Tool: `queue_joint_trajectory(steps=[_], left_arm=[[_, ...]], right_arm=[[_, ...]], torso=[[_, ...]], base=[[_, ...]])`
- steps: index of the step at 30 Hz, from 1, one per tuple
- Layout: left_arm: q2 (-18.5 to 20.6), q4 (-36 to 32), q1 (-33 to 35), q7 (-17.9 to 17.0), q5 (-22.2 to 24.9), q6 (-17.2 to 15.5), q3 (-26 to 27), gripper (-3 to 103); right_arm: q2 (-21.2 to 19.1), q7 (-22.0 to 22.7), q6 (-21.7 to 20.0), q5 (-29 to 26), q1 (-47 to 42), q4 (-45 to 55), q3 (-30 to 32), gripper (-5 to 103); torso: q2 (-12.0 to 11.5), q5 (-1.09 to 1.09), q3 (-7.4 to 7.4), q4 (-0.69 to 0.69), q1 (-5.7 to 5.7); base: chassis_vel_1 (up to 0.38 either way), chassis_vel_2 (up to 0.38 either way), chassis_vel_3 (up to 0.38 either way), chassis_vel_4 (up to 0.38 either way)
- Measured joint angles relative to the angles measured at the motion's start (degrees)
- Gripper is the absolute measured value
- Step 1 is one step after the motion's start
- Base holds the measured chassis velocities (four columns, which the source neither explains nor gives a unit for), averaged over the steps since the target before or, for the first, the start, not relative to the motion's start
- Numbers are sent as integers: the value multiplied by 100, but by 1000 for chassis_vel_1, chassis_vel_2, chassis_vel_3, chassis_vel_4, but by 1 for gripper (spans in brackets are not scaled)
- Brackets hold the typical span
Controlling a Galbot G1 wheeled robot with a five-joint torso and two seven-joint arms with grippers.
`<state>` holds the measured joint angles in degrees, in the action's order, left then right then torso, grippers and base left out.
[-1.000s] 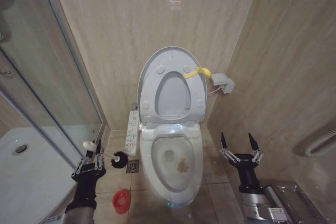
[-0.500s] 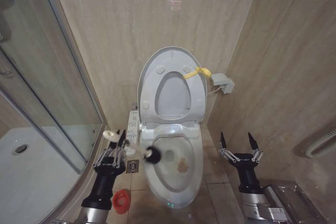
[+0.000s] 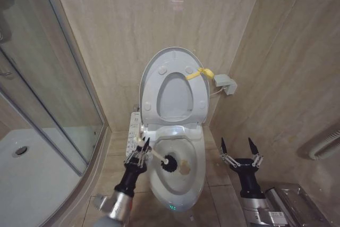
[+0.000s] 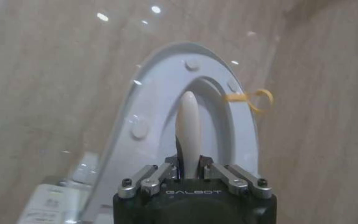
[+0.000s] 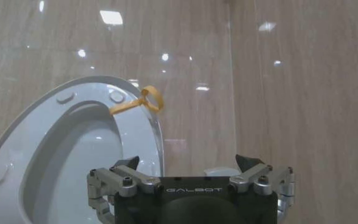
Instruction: Open the toilet lid, clean the toilet bowl with a toilet brush, close the toilet lid, and flush.
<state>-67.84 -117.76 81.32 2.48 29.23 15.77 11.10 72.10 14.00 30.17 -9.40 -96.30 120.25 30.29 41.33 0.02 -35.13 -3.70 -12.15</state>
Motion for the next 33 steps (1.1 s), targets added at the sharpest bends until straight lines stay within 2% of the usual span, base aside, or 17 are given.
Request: queue_joint_trajectory(steps=[3,5,6,8,10,13,15,21,25,27,30,33], left_arm=[[158,165,-263,76,128,-2,-126,18],[446,375,-619,308,364,0,-348,18],[446,375,-619,308,364,0,-348,18],[713,612,-941,627,592,84,-609,18],[903,871,-1316,975,910,187,-897,18],[981,1173,-1711,1135,1125,210,-1202,18],[986,1443,-2051,1183,1144,223,-1379,18],[870,2034,-2568,1215,993,247,-1646,18],[613,2750,-2920,1181,838,267,-1872,18],[578,2849,-2966,1168,825,267,-1917,18],[321,3550,-3229,1103,635,317,-2242,18],[201,3879,-3314,1049,522,332,-2425,18]], right_arm=[[74,0,1,49,-2,-33,5,100],[195,-1,-1,130,-1,-86,6,100],[195,-1,-1,130,-1,-86,6,100],[313,-1,-2,194,-9,-112,10,100],[406,0,9,260,-12,-179,24,100],[482,-1,38,320,4,-261,40,100],[534,-1,43,334,18,-292,48,100],[587,-3,45,335,79,-349,58,100],[601,-3,45,330,233,-510,48,100],[606,-3,45,330,246,-524,40,100],[614,-9,55,329,307,-586,0,100],[603,-11,65,326,327,-596,-1,100]], torso=[[0,0,0,2,0],[0,0,0,2,0],[0,0,0,2,0],[0,1,0,5,0],[0,1,0,0,0],[0,0,0,3,0],[0,0,0,0,0],[0,1,0,2,0],[0,1,0,3,0],[0,1,0,3,0],[0,1,0,2,0],[-1,1,0,2,0]], base=[[0,0,0,0],[0,0,0,0],[0,0,0,0],[0,0,0,0],[0,0,0,0],[0,0,0,0],[0,0,0,0],[0,0,0,0],[0,0,0,0],[0,0,0,0],[0,0,0,0],[0,0,0,0]])
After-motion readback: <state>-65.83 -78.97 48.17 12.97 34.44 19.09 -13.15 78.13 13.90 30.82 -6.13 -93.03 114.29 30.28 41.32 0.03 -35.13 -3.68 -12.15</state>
